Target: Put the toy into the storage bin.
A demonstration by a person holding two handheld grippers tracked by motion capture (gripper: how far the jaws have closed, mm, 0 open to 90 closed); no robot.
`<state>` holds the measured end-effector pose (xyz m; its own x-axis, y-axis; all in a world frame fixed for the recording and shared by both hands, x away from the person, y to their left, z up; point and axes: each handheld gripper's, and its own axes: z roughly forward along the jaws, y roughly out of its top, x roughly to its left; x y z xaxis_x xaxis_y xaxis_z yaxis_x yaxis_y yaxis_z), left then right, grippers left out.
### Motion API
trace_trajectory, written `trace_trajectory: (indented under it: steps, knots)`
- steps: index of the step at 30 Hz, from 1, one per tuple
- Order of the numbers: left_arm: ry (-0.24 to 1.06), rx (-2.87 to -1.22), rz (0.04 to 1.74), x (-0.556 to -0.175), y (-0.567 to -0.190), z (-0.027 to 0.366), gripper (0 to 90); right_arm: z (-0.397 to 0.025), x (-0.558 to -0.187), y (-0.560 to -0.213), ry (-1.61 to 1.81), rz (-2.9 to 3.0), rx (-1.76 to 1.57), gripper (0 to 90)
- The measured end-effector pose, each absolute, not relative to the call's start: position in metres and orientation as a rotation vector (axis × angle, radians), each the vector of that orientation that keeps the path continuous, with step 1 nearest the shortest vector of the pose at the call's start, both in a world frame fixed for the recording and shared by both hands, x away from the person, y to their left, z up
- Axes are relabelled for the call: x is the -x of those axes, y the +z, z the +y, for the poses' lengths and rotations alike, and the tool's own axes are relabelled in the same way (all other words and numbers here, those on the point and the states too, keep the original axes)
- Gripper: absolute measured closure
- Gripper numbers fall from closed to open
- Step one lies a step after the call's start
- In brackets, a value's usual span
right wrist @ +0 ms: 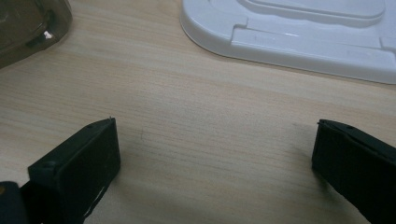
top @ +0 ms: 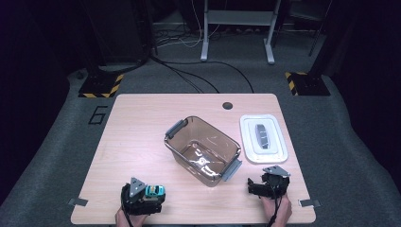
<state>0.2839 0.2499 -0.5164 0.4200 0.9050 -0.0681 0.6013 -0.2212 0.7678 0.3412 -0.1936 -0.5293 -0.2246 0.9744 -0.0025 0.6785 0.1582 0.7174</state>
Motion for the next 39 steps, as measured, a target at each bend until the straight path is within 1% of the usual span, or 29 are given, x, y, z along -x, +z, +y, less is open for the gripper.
trace_trajectory:
  steps: [6, 8, 11, 15, 18, 19, 24, 27, 34, 36, 38, 39]
  knots:
    - [0.506, -1.936, 1.299, -0.279, -0.52, 0.251, 0.2, -0.194, -0.341, -0.529, 0.83, 1.971, -1.565, 0.3]
    - [0.488, -1.937, 1.3, -0.279, -0.522, 0.25, 2.4, -0.194, -0.341, -0.529, 0.831, 1.97, -1.563, 0.4]
    - [0.506, -1.945, 1.283, -0.278, -0.523, 0.247, 9.0, -0.194, -0.341, -0.529, 0.832, 1.97, -1.563, 0.5]
    - [0.498, -1.96, 1.276, -0.282, -0.526, 0.246, 21.6, -0.194, -0.341, -0.529, 0.832, 1.97, -1.562, 0.5]
    - [0.497, -1.968, 1.275, -0.283, -0.527, 0.245, 23.2, -0.194, -0.341, -0.529, 0.833, 1.97, -1.562, 0.7]
    - [0.512, -1.978, 1.269, -0.284, -0.528, 0.244, 23.2, -0.194, -0.341, -0.529, 0.833, 1.971, -1.562, 0.7]
    - [0.506, -1.989, 1.25, -0.285, -0.528, 0.246, 23.5, -0.194, -0.341, -0.529, 0.833, 1.971, -1.562, 0.8]
    - [0.477, -2.019, 1.198, -0.288, -0.527, 0.253, 23.5, -0.194, -0.341, -0.529, 0.833, 1.971, -1.562, 0.8]
    - [0.42, -2.029, 1.122, -0.298, -0.528, 0.266, 23.5, -0.193, -0.341, -0.529, 0.834, 1.97, -1.562, 0.9]
    - [0.415, -2.022, 1.123, -0.3, -0.528, 0.267, 23.4, -0.194, -0.341, -0.529, 0.834, 1.97, -1.561, 0.9]
    - [0.42, -2.002, 1.15, -0.299, -0.528, 0.267, 22.1, -0.194, -0.341, -0.529, 0.834, 1.971, -1.562, 0.9]
    - [0.415, -1.991, 1.166, -0.299, -0.529, 0.266, 18.3, -0.194, -0.341, -0.529, 0.834, 1.97, -1.562, 0.9]
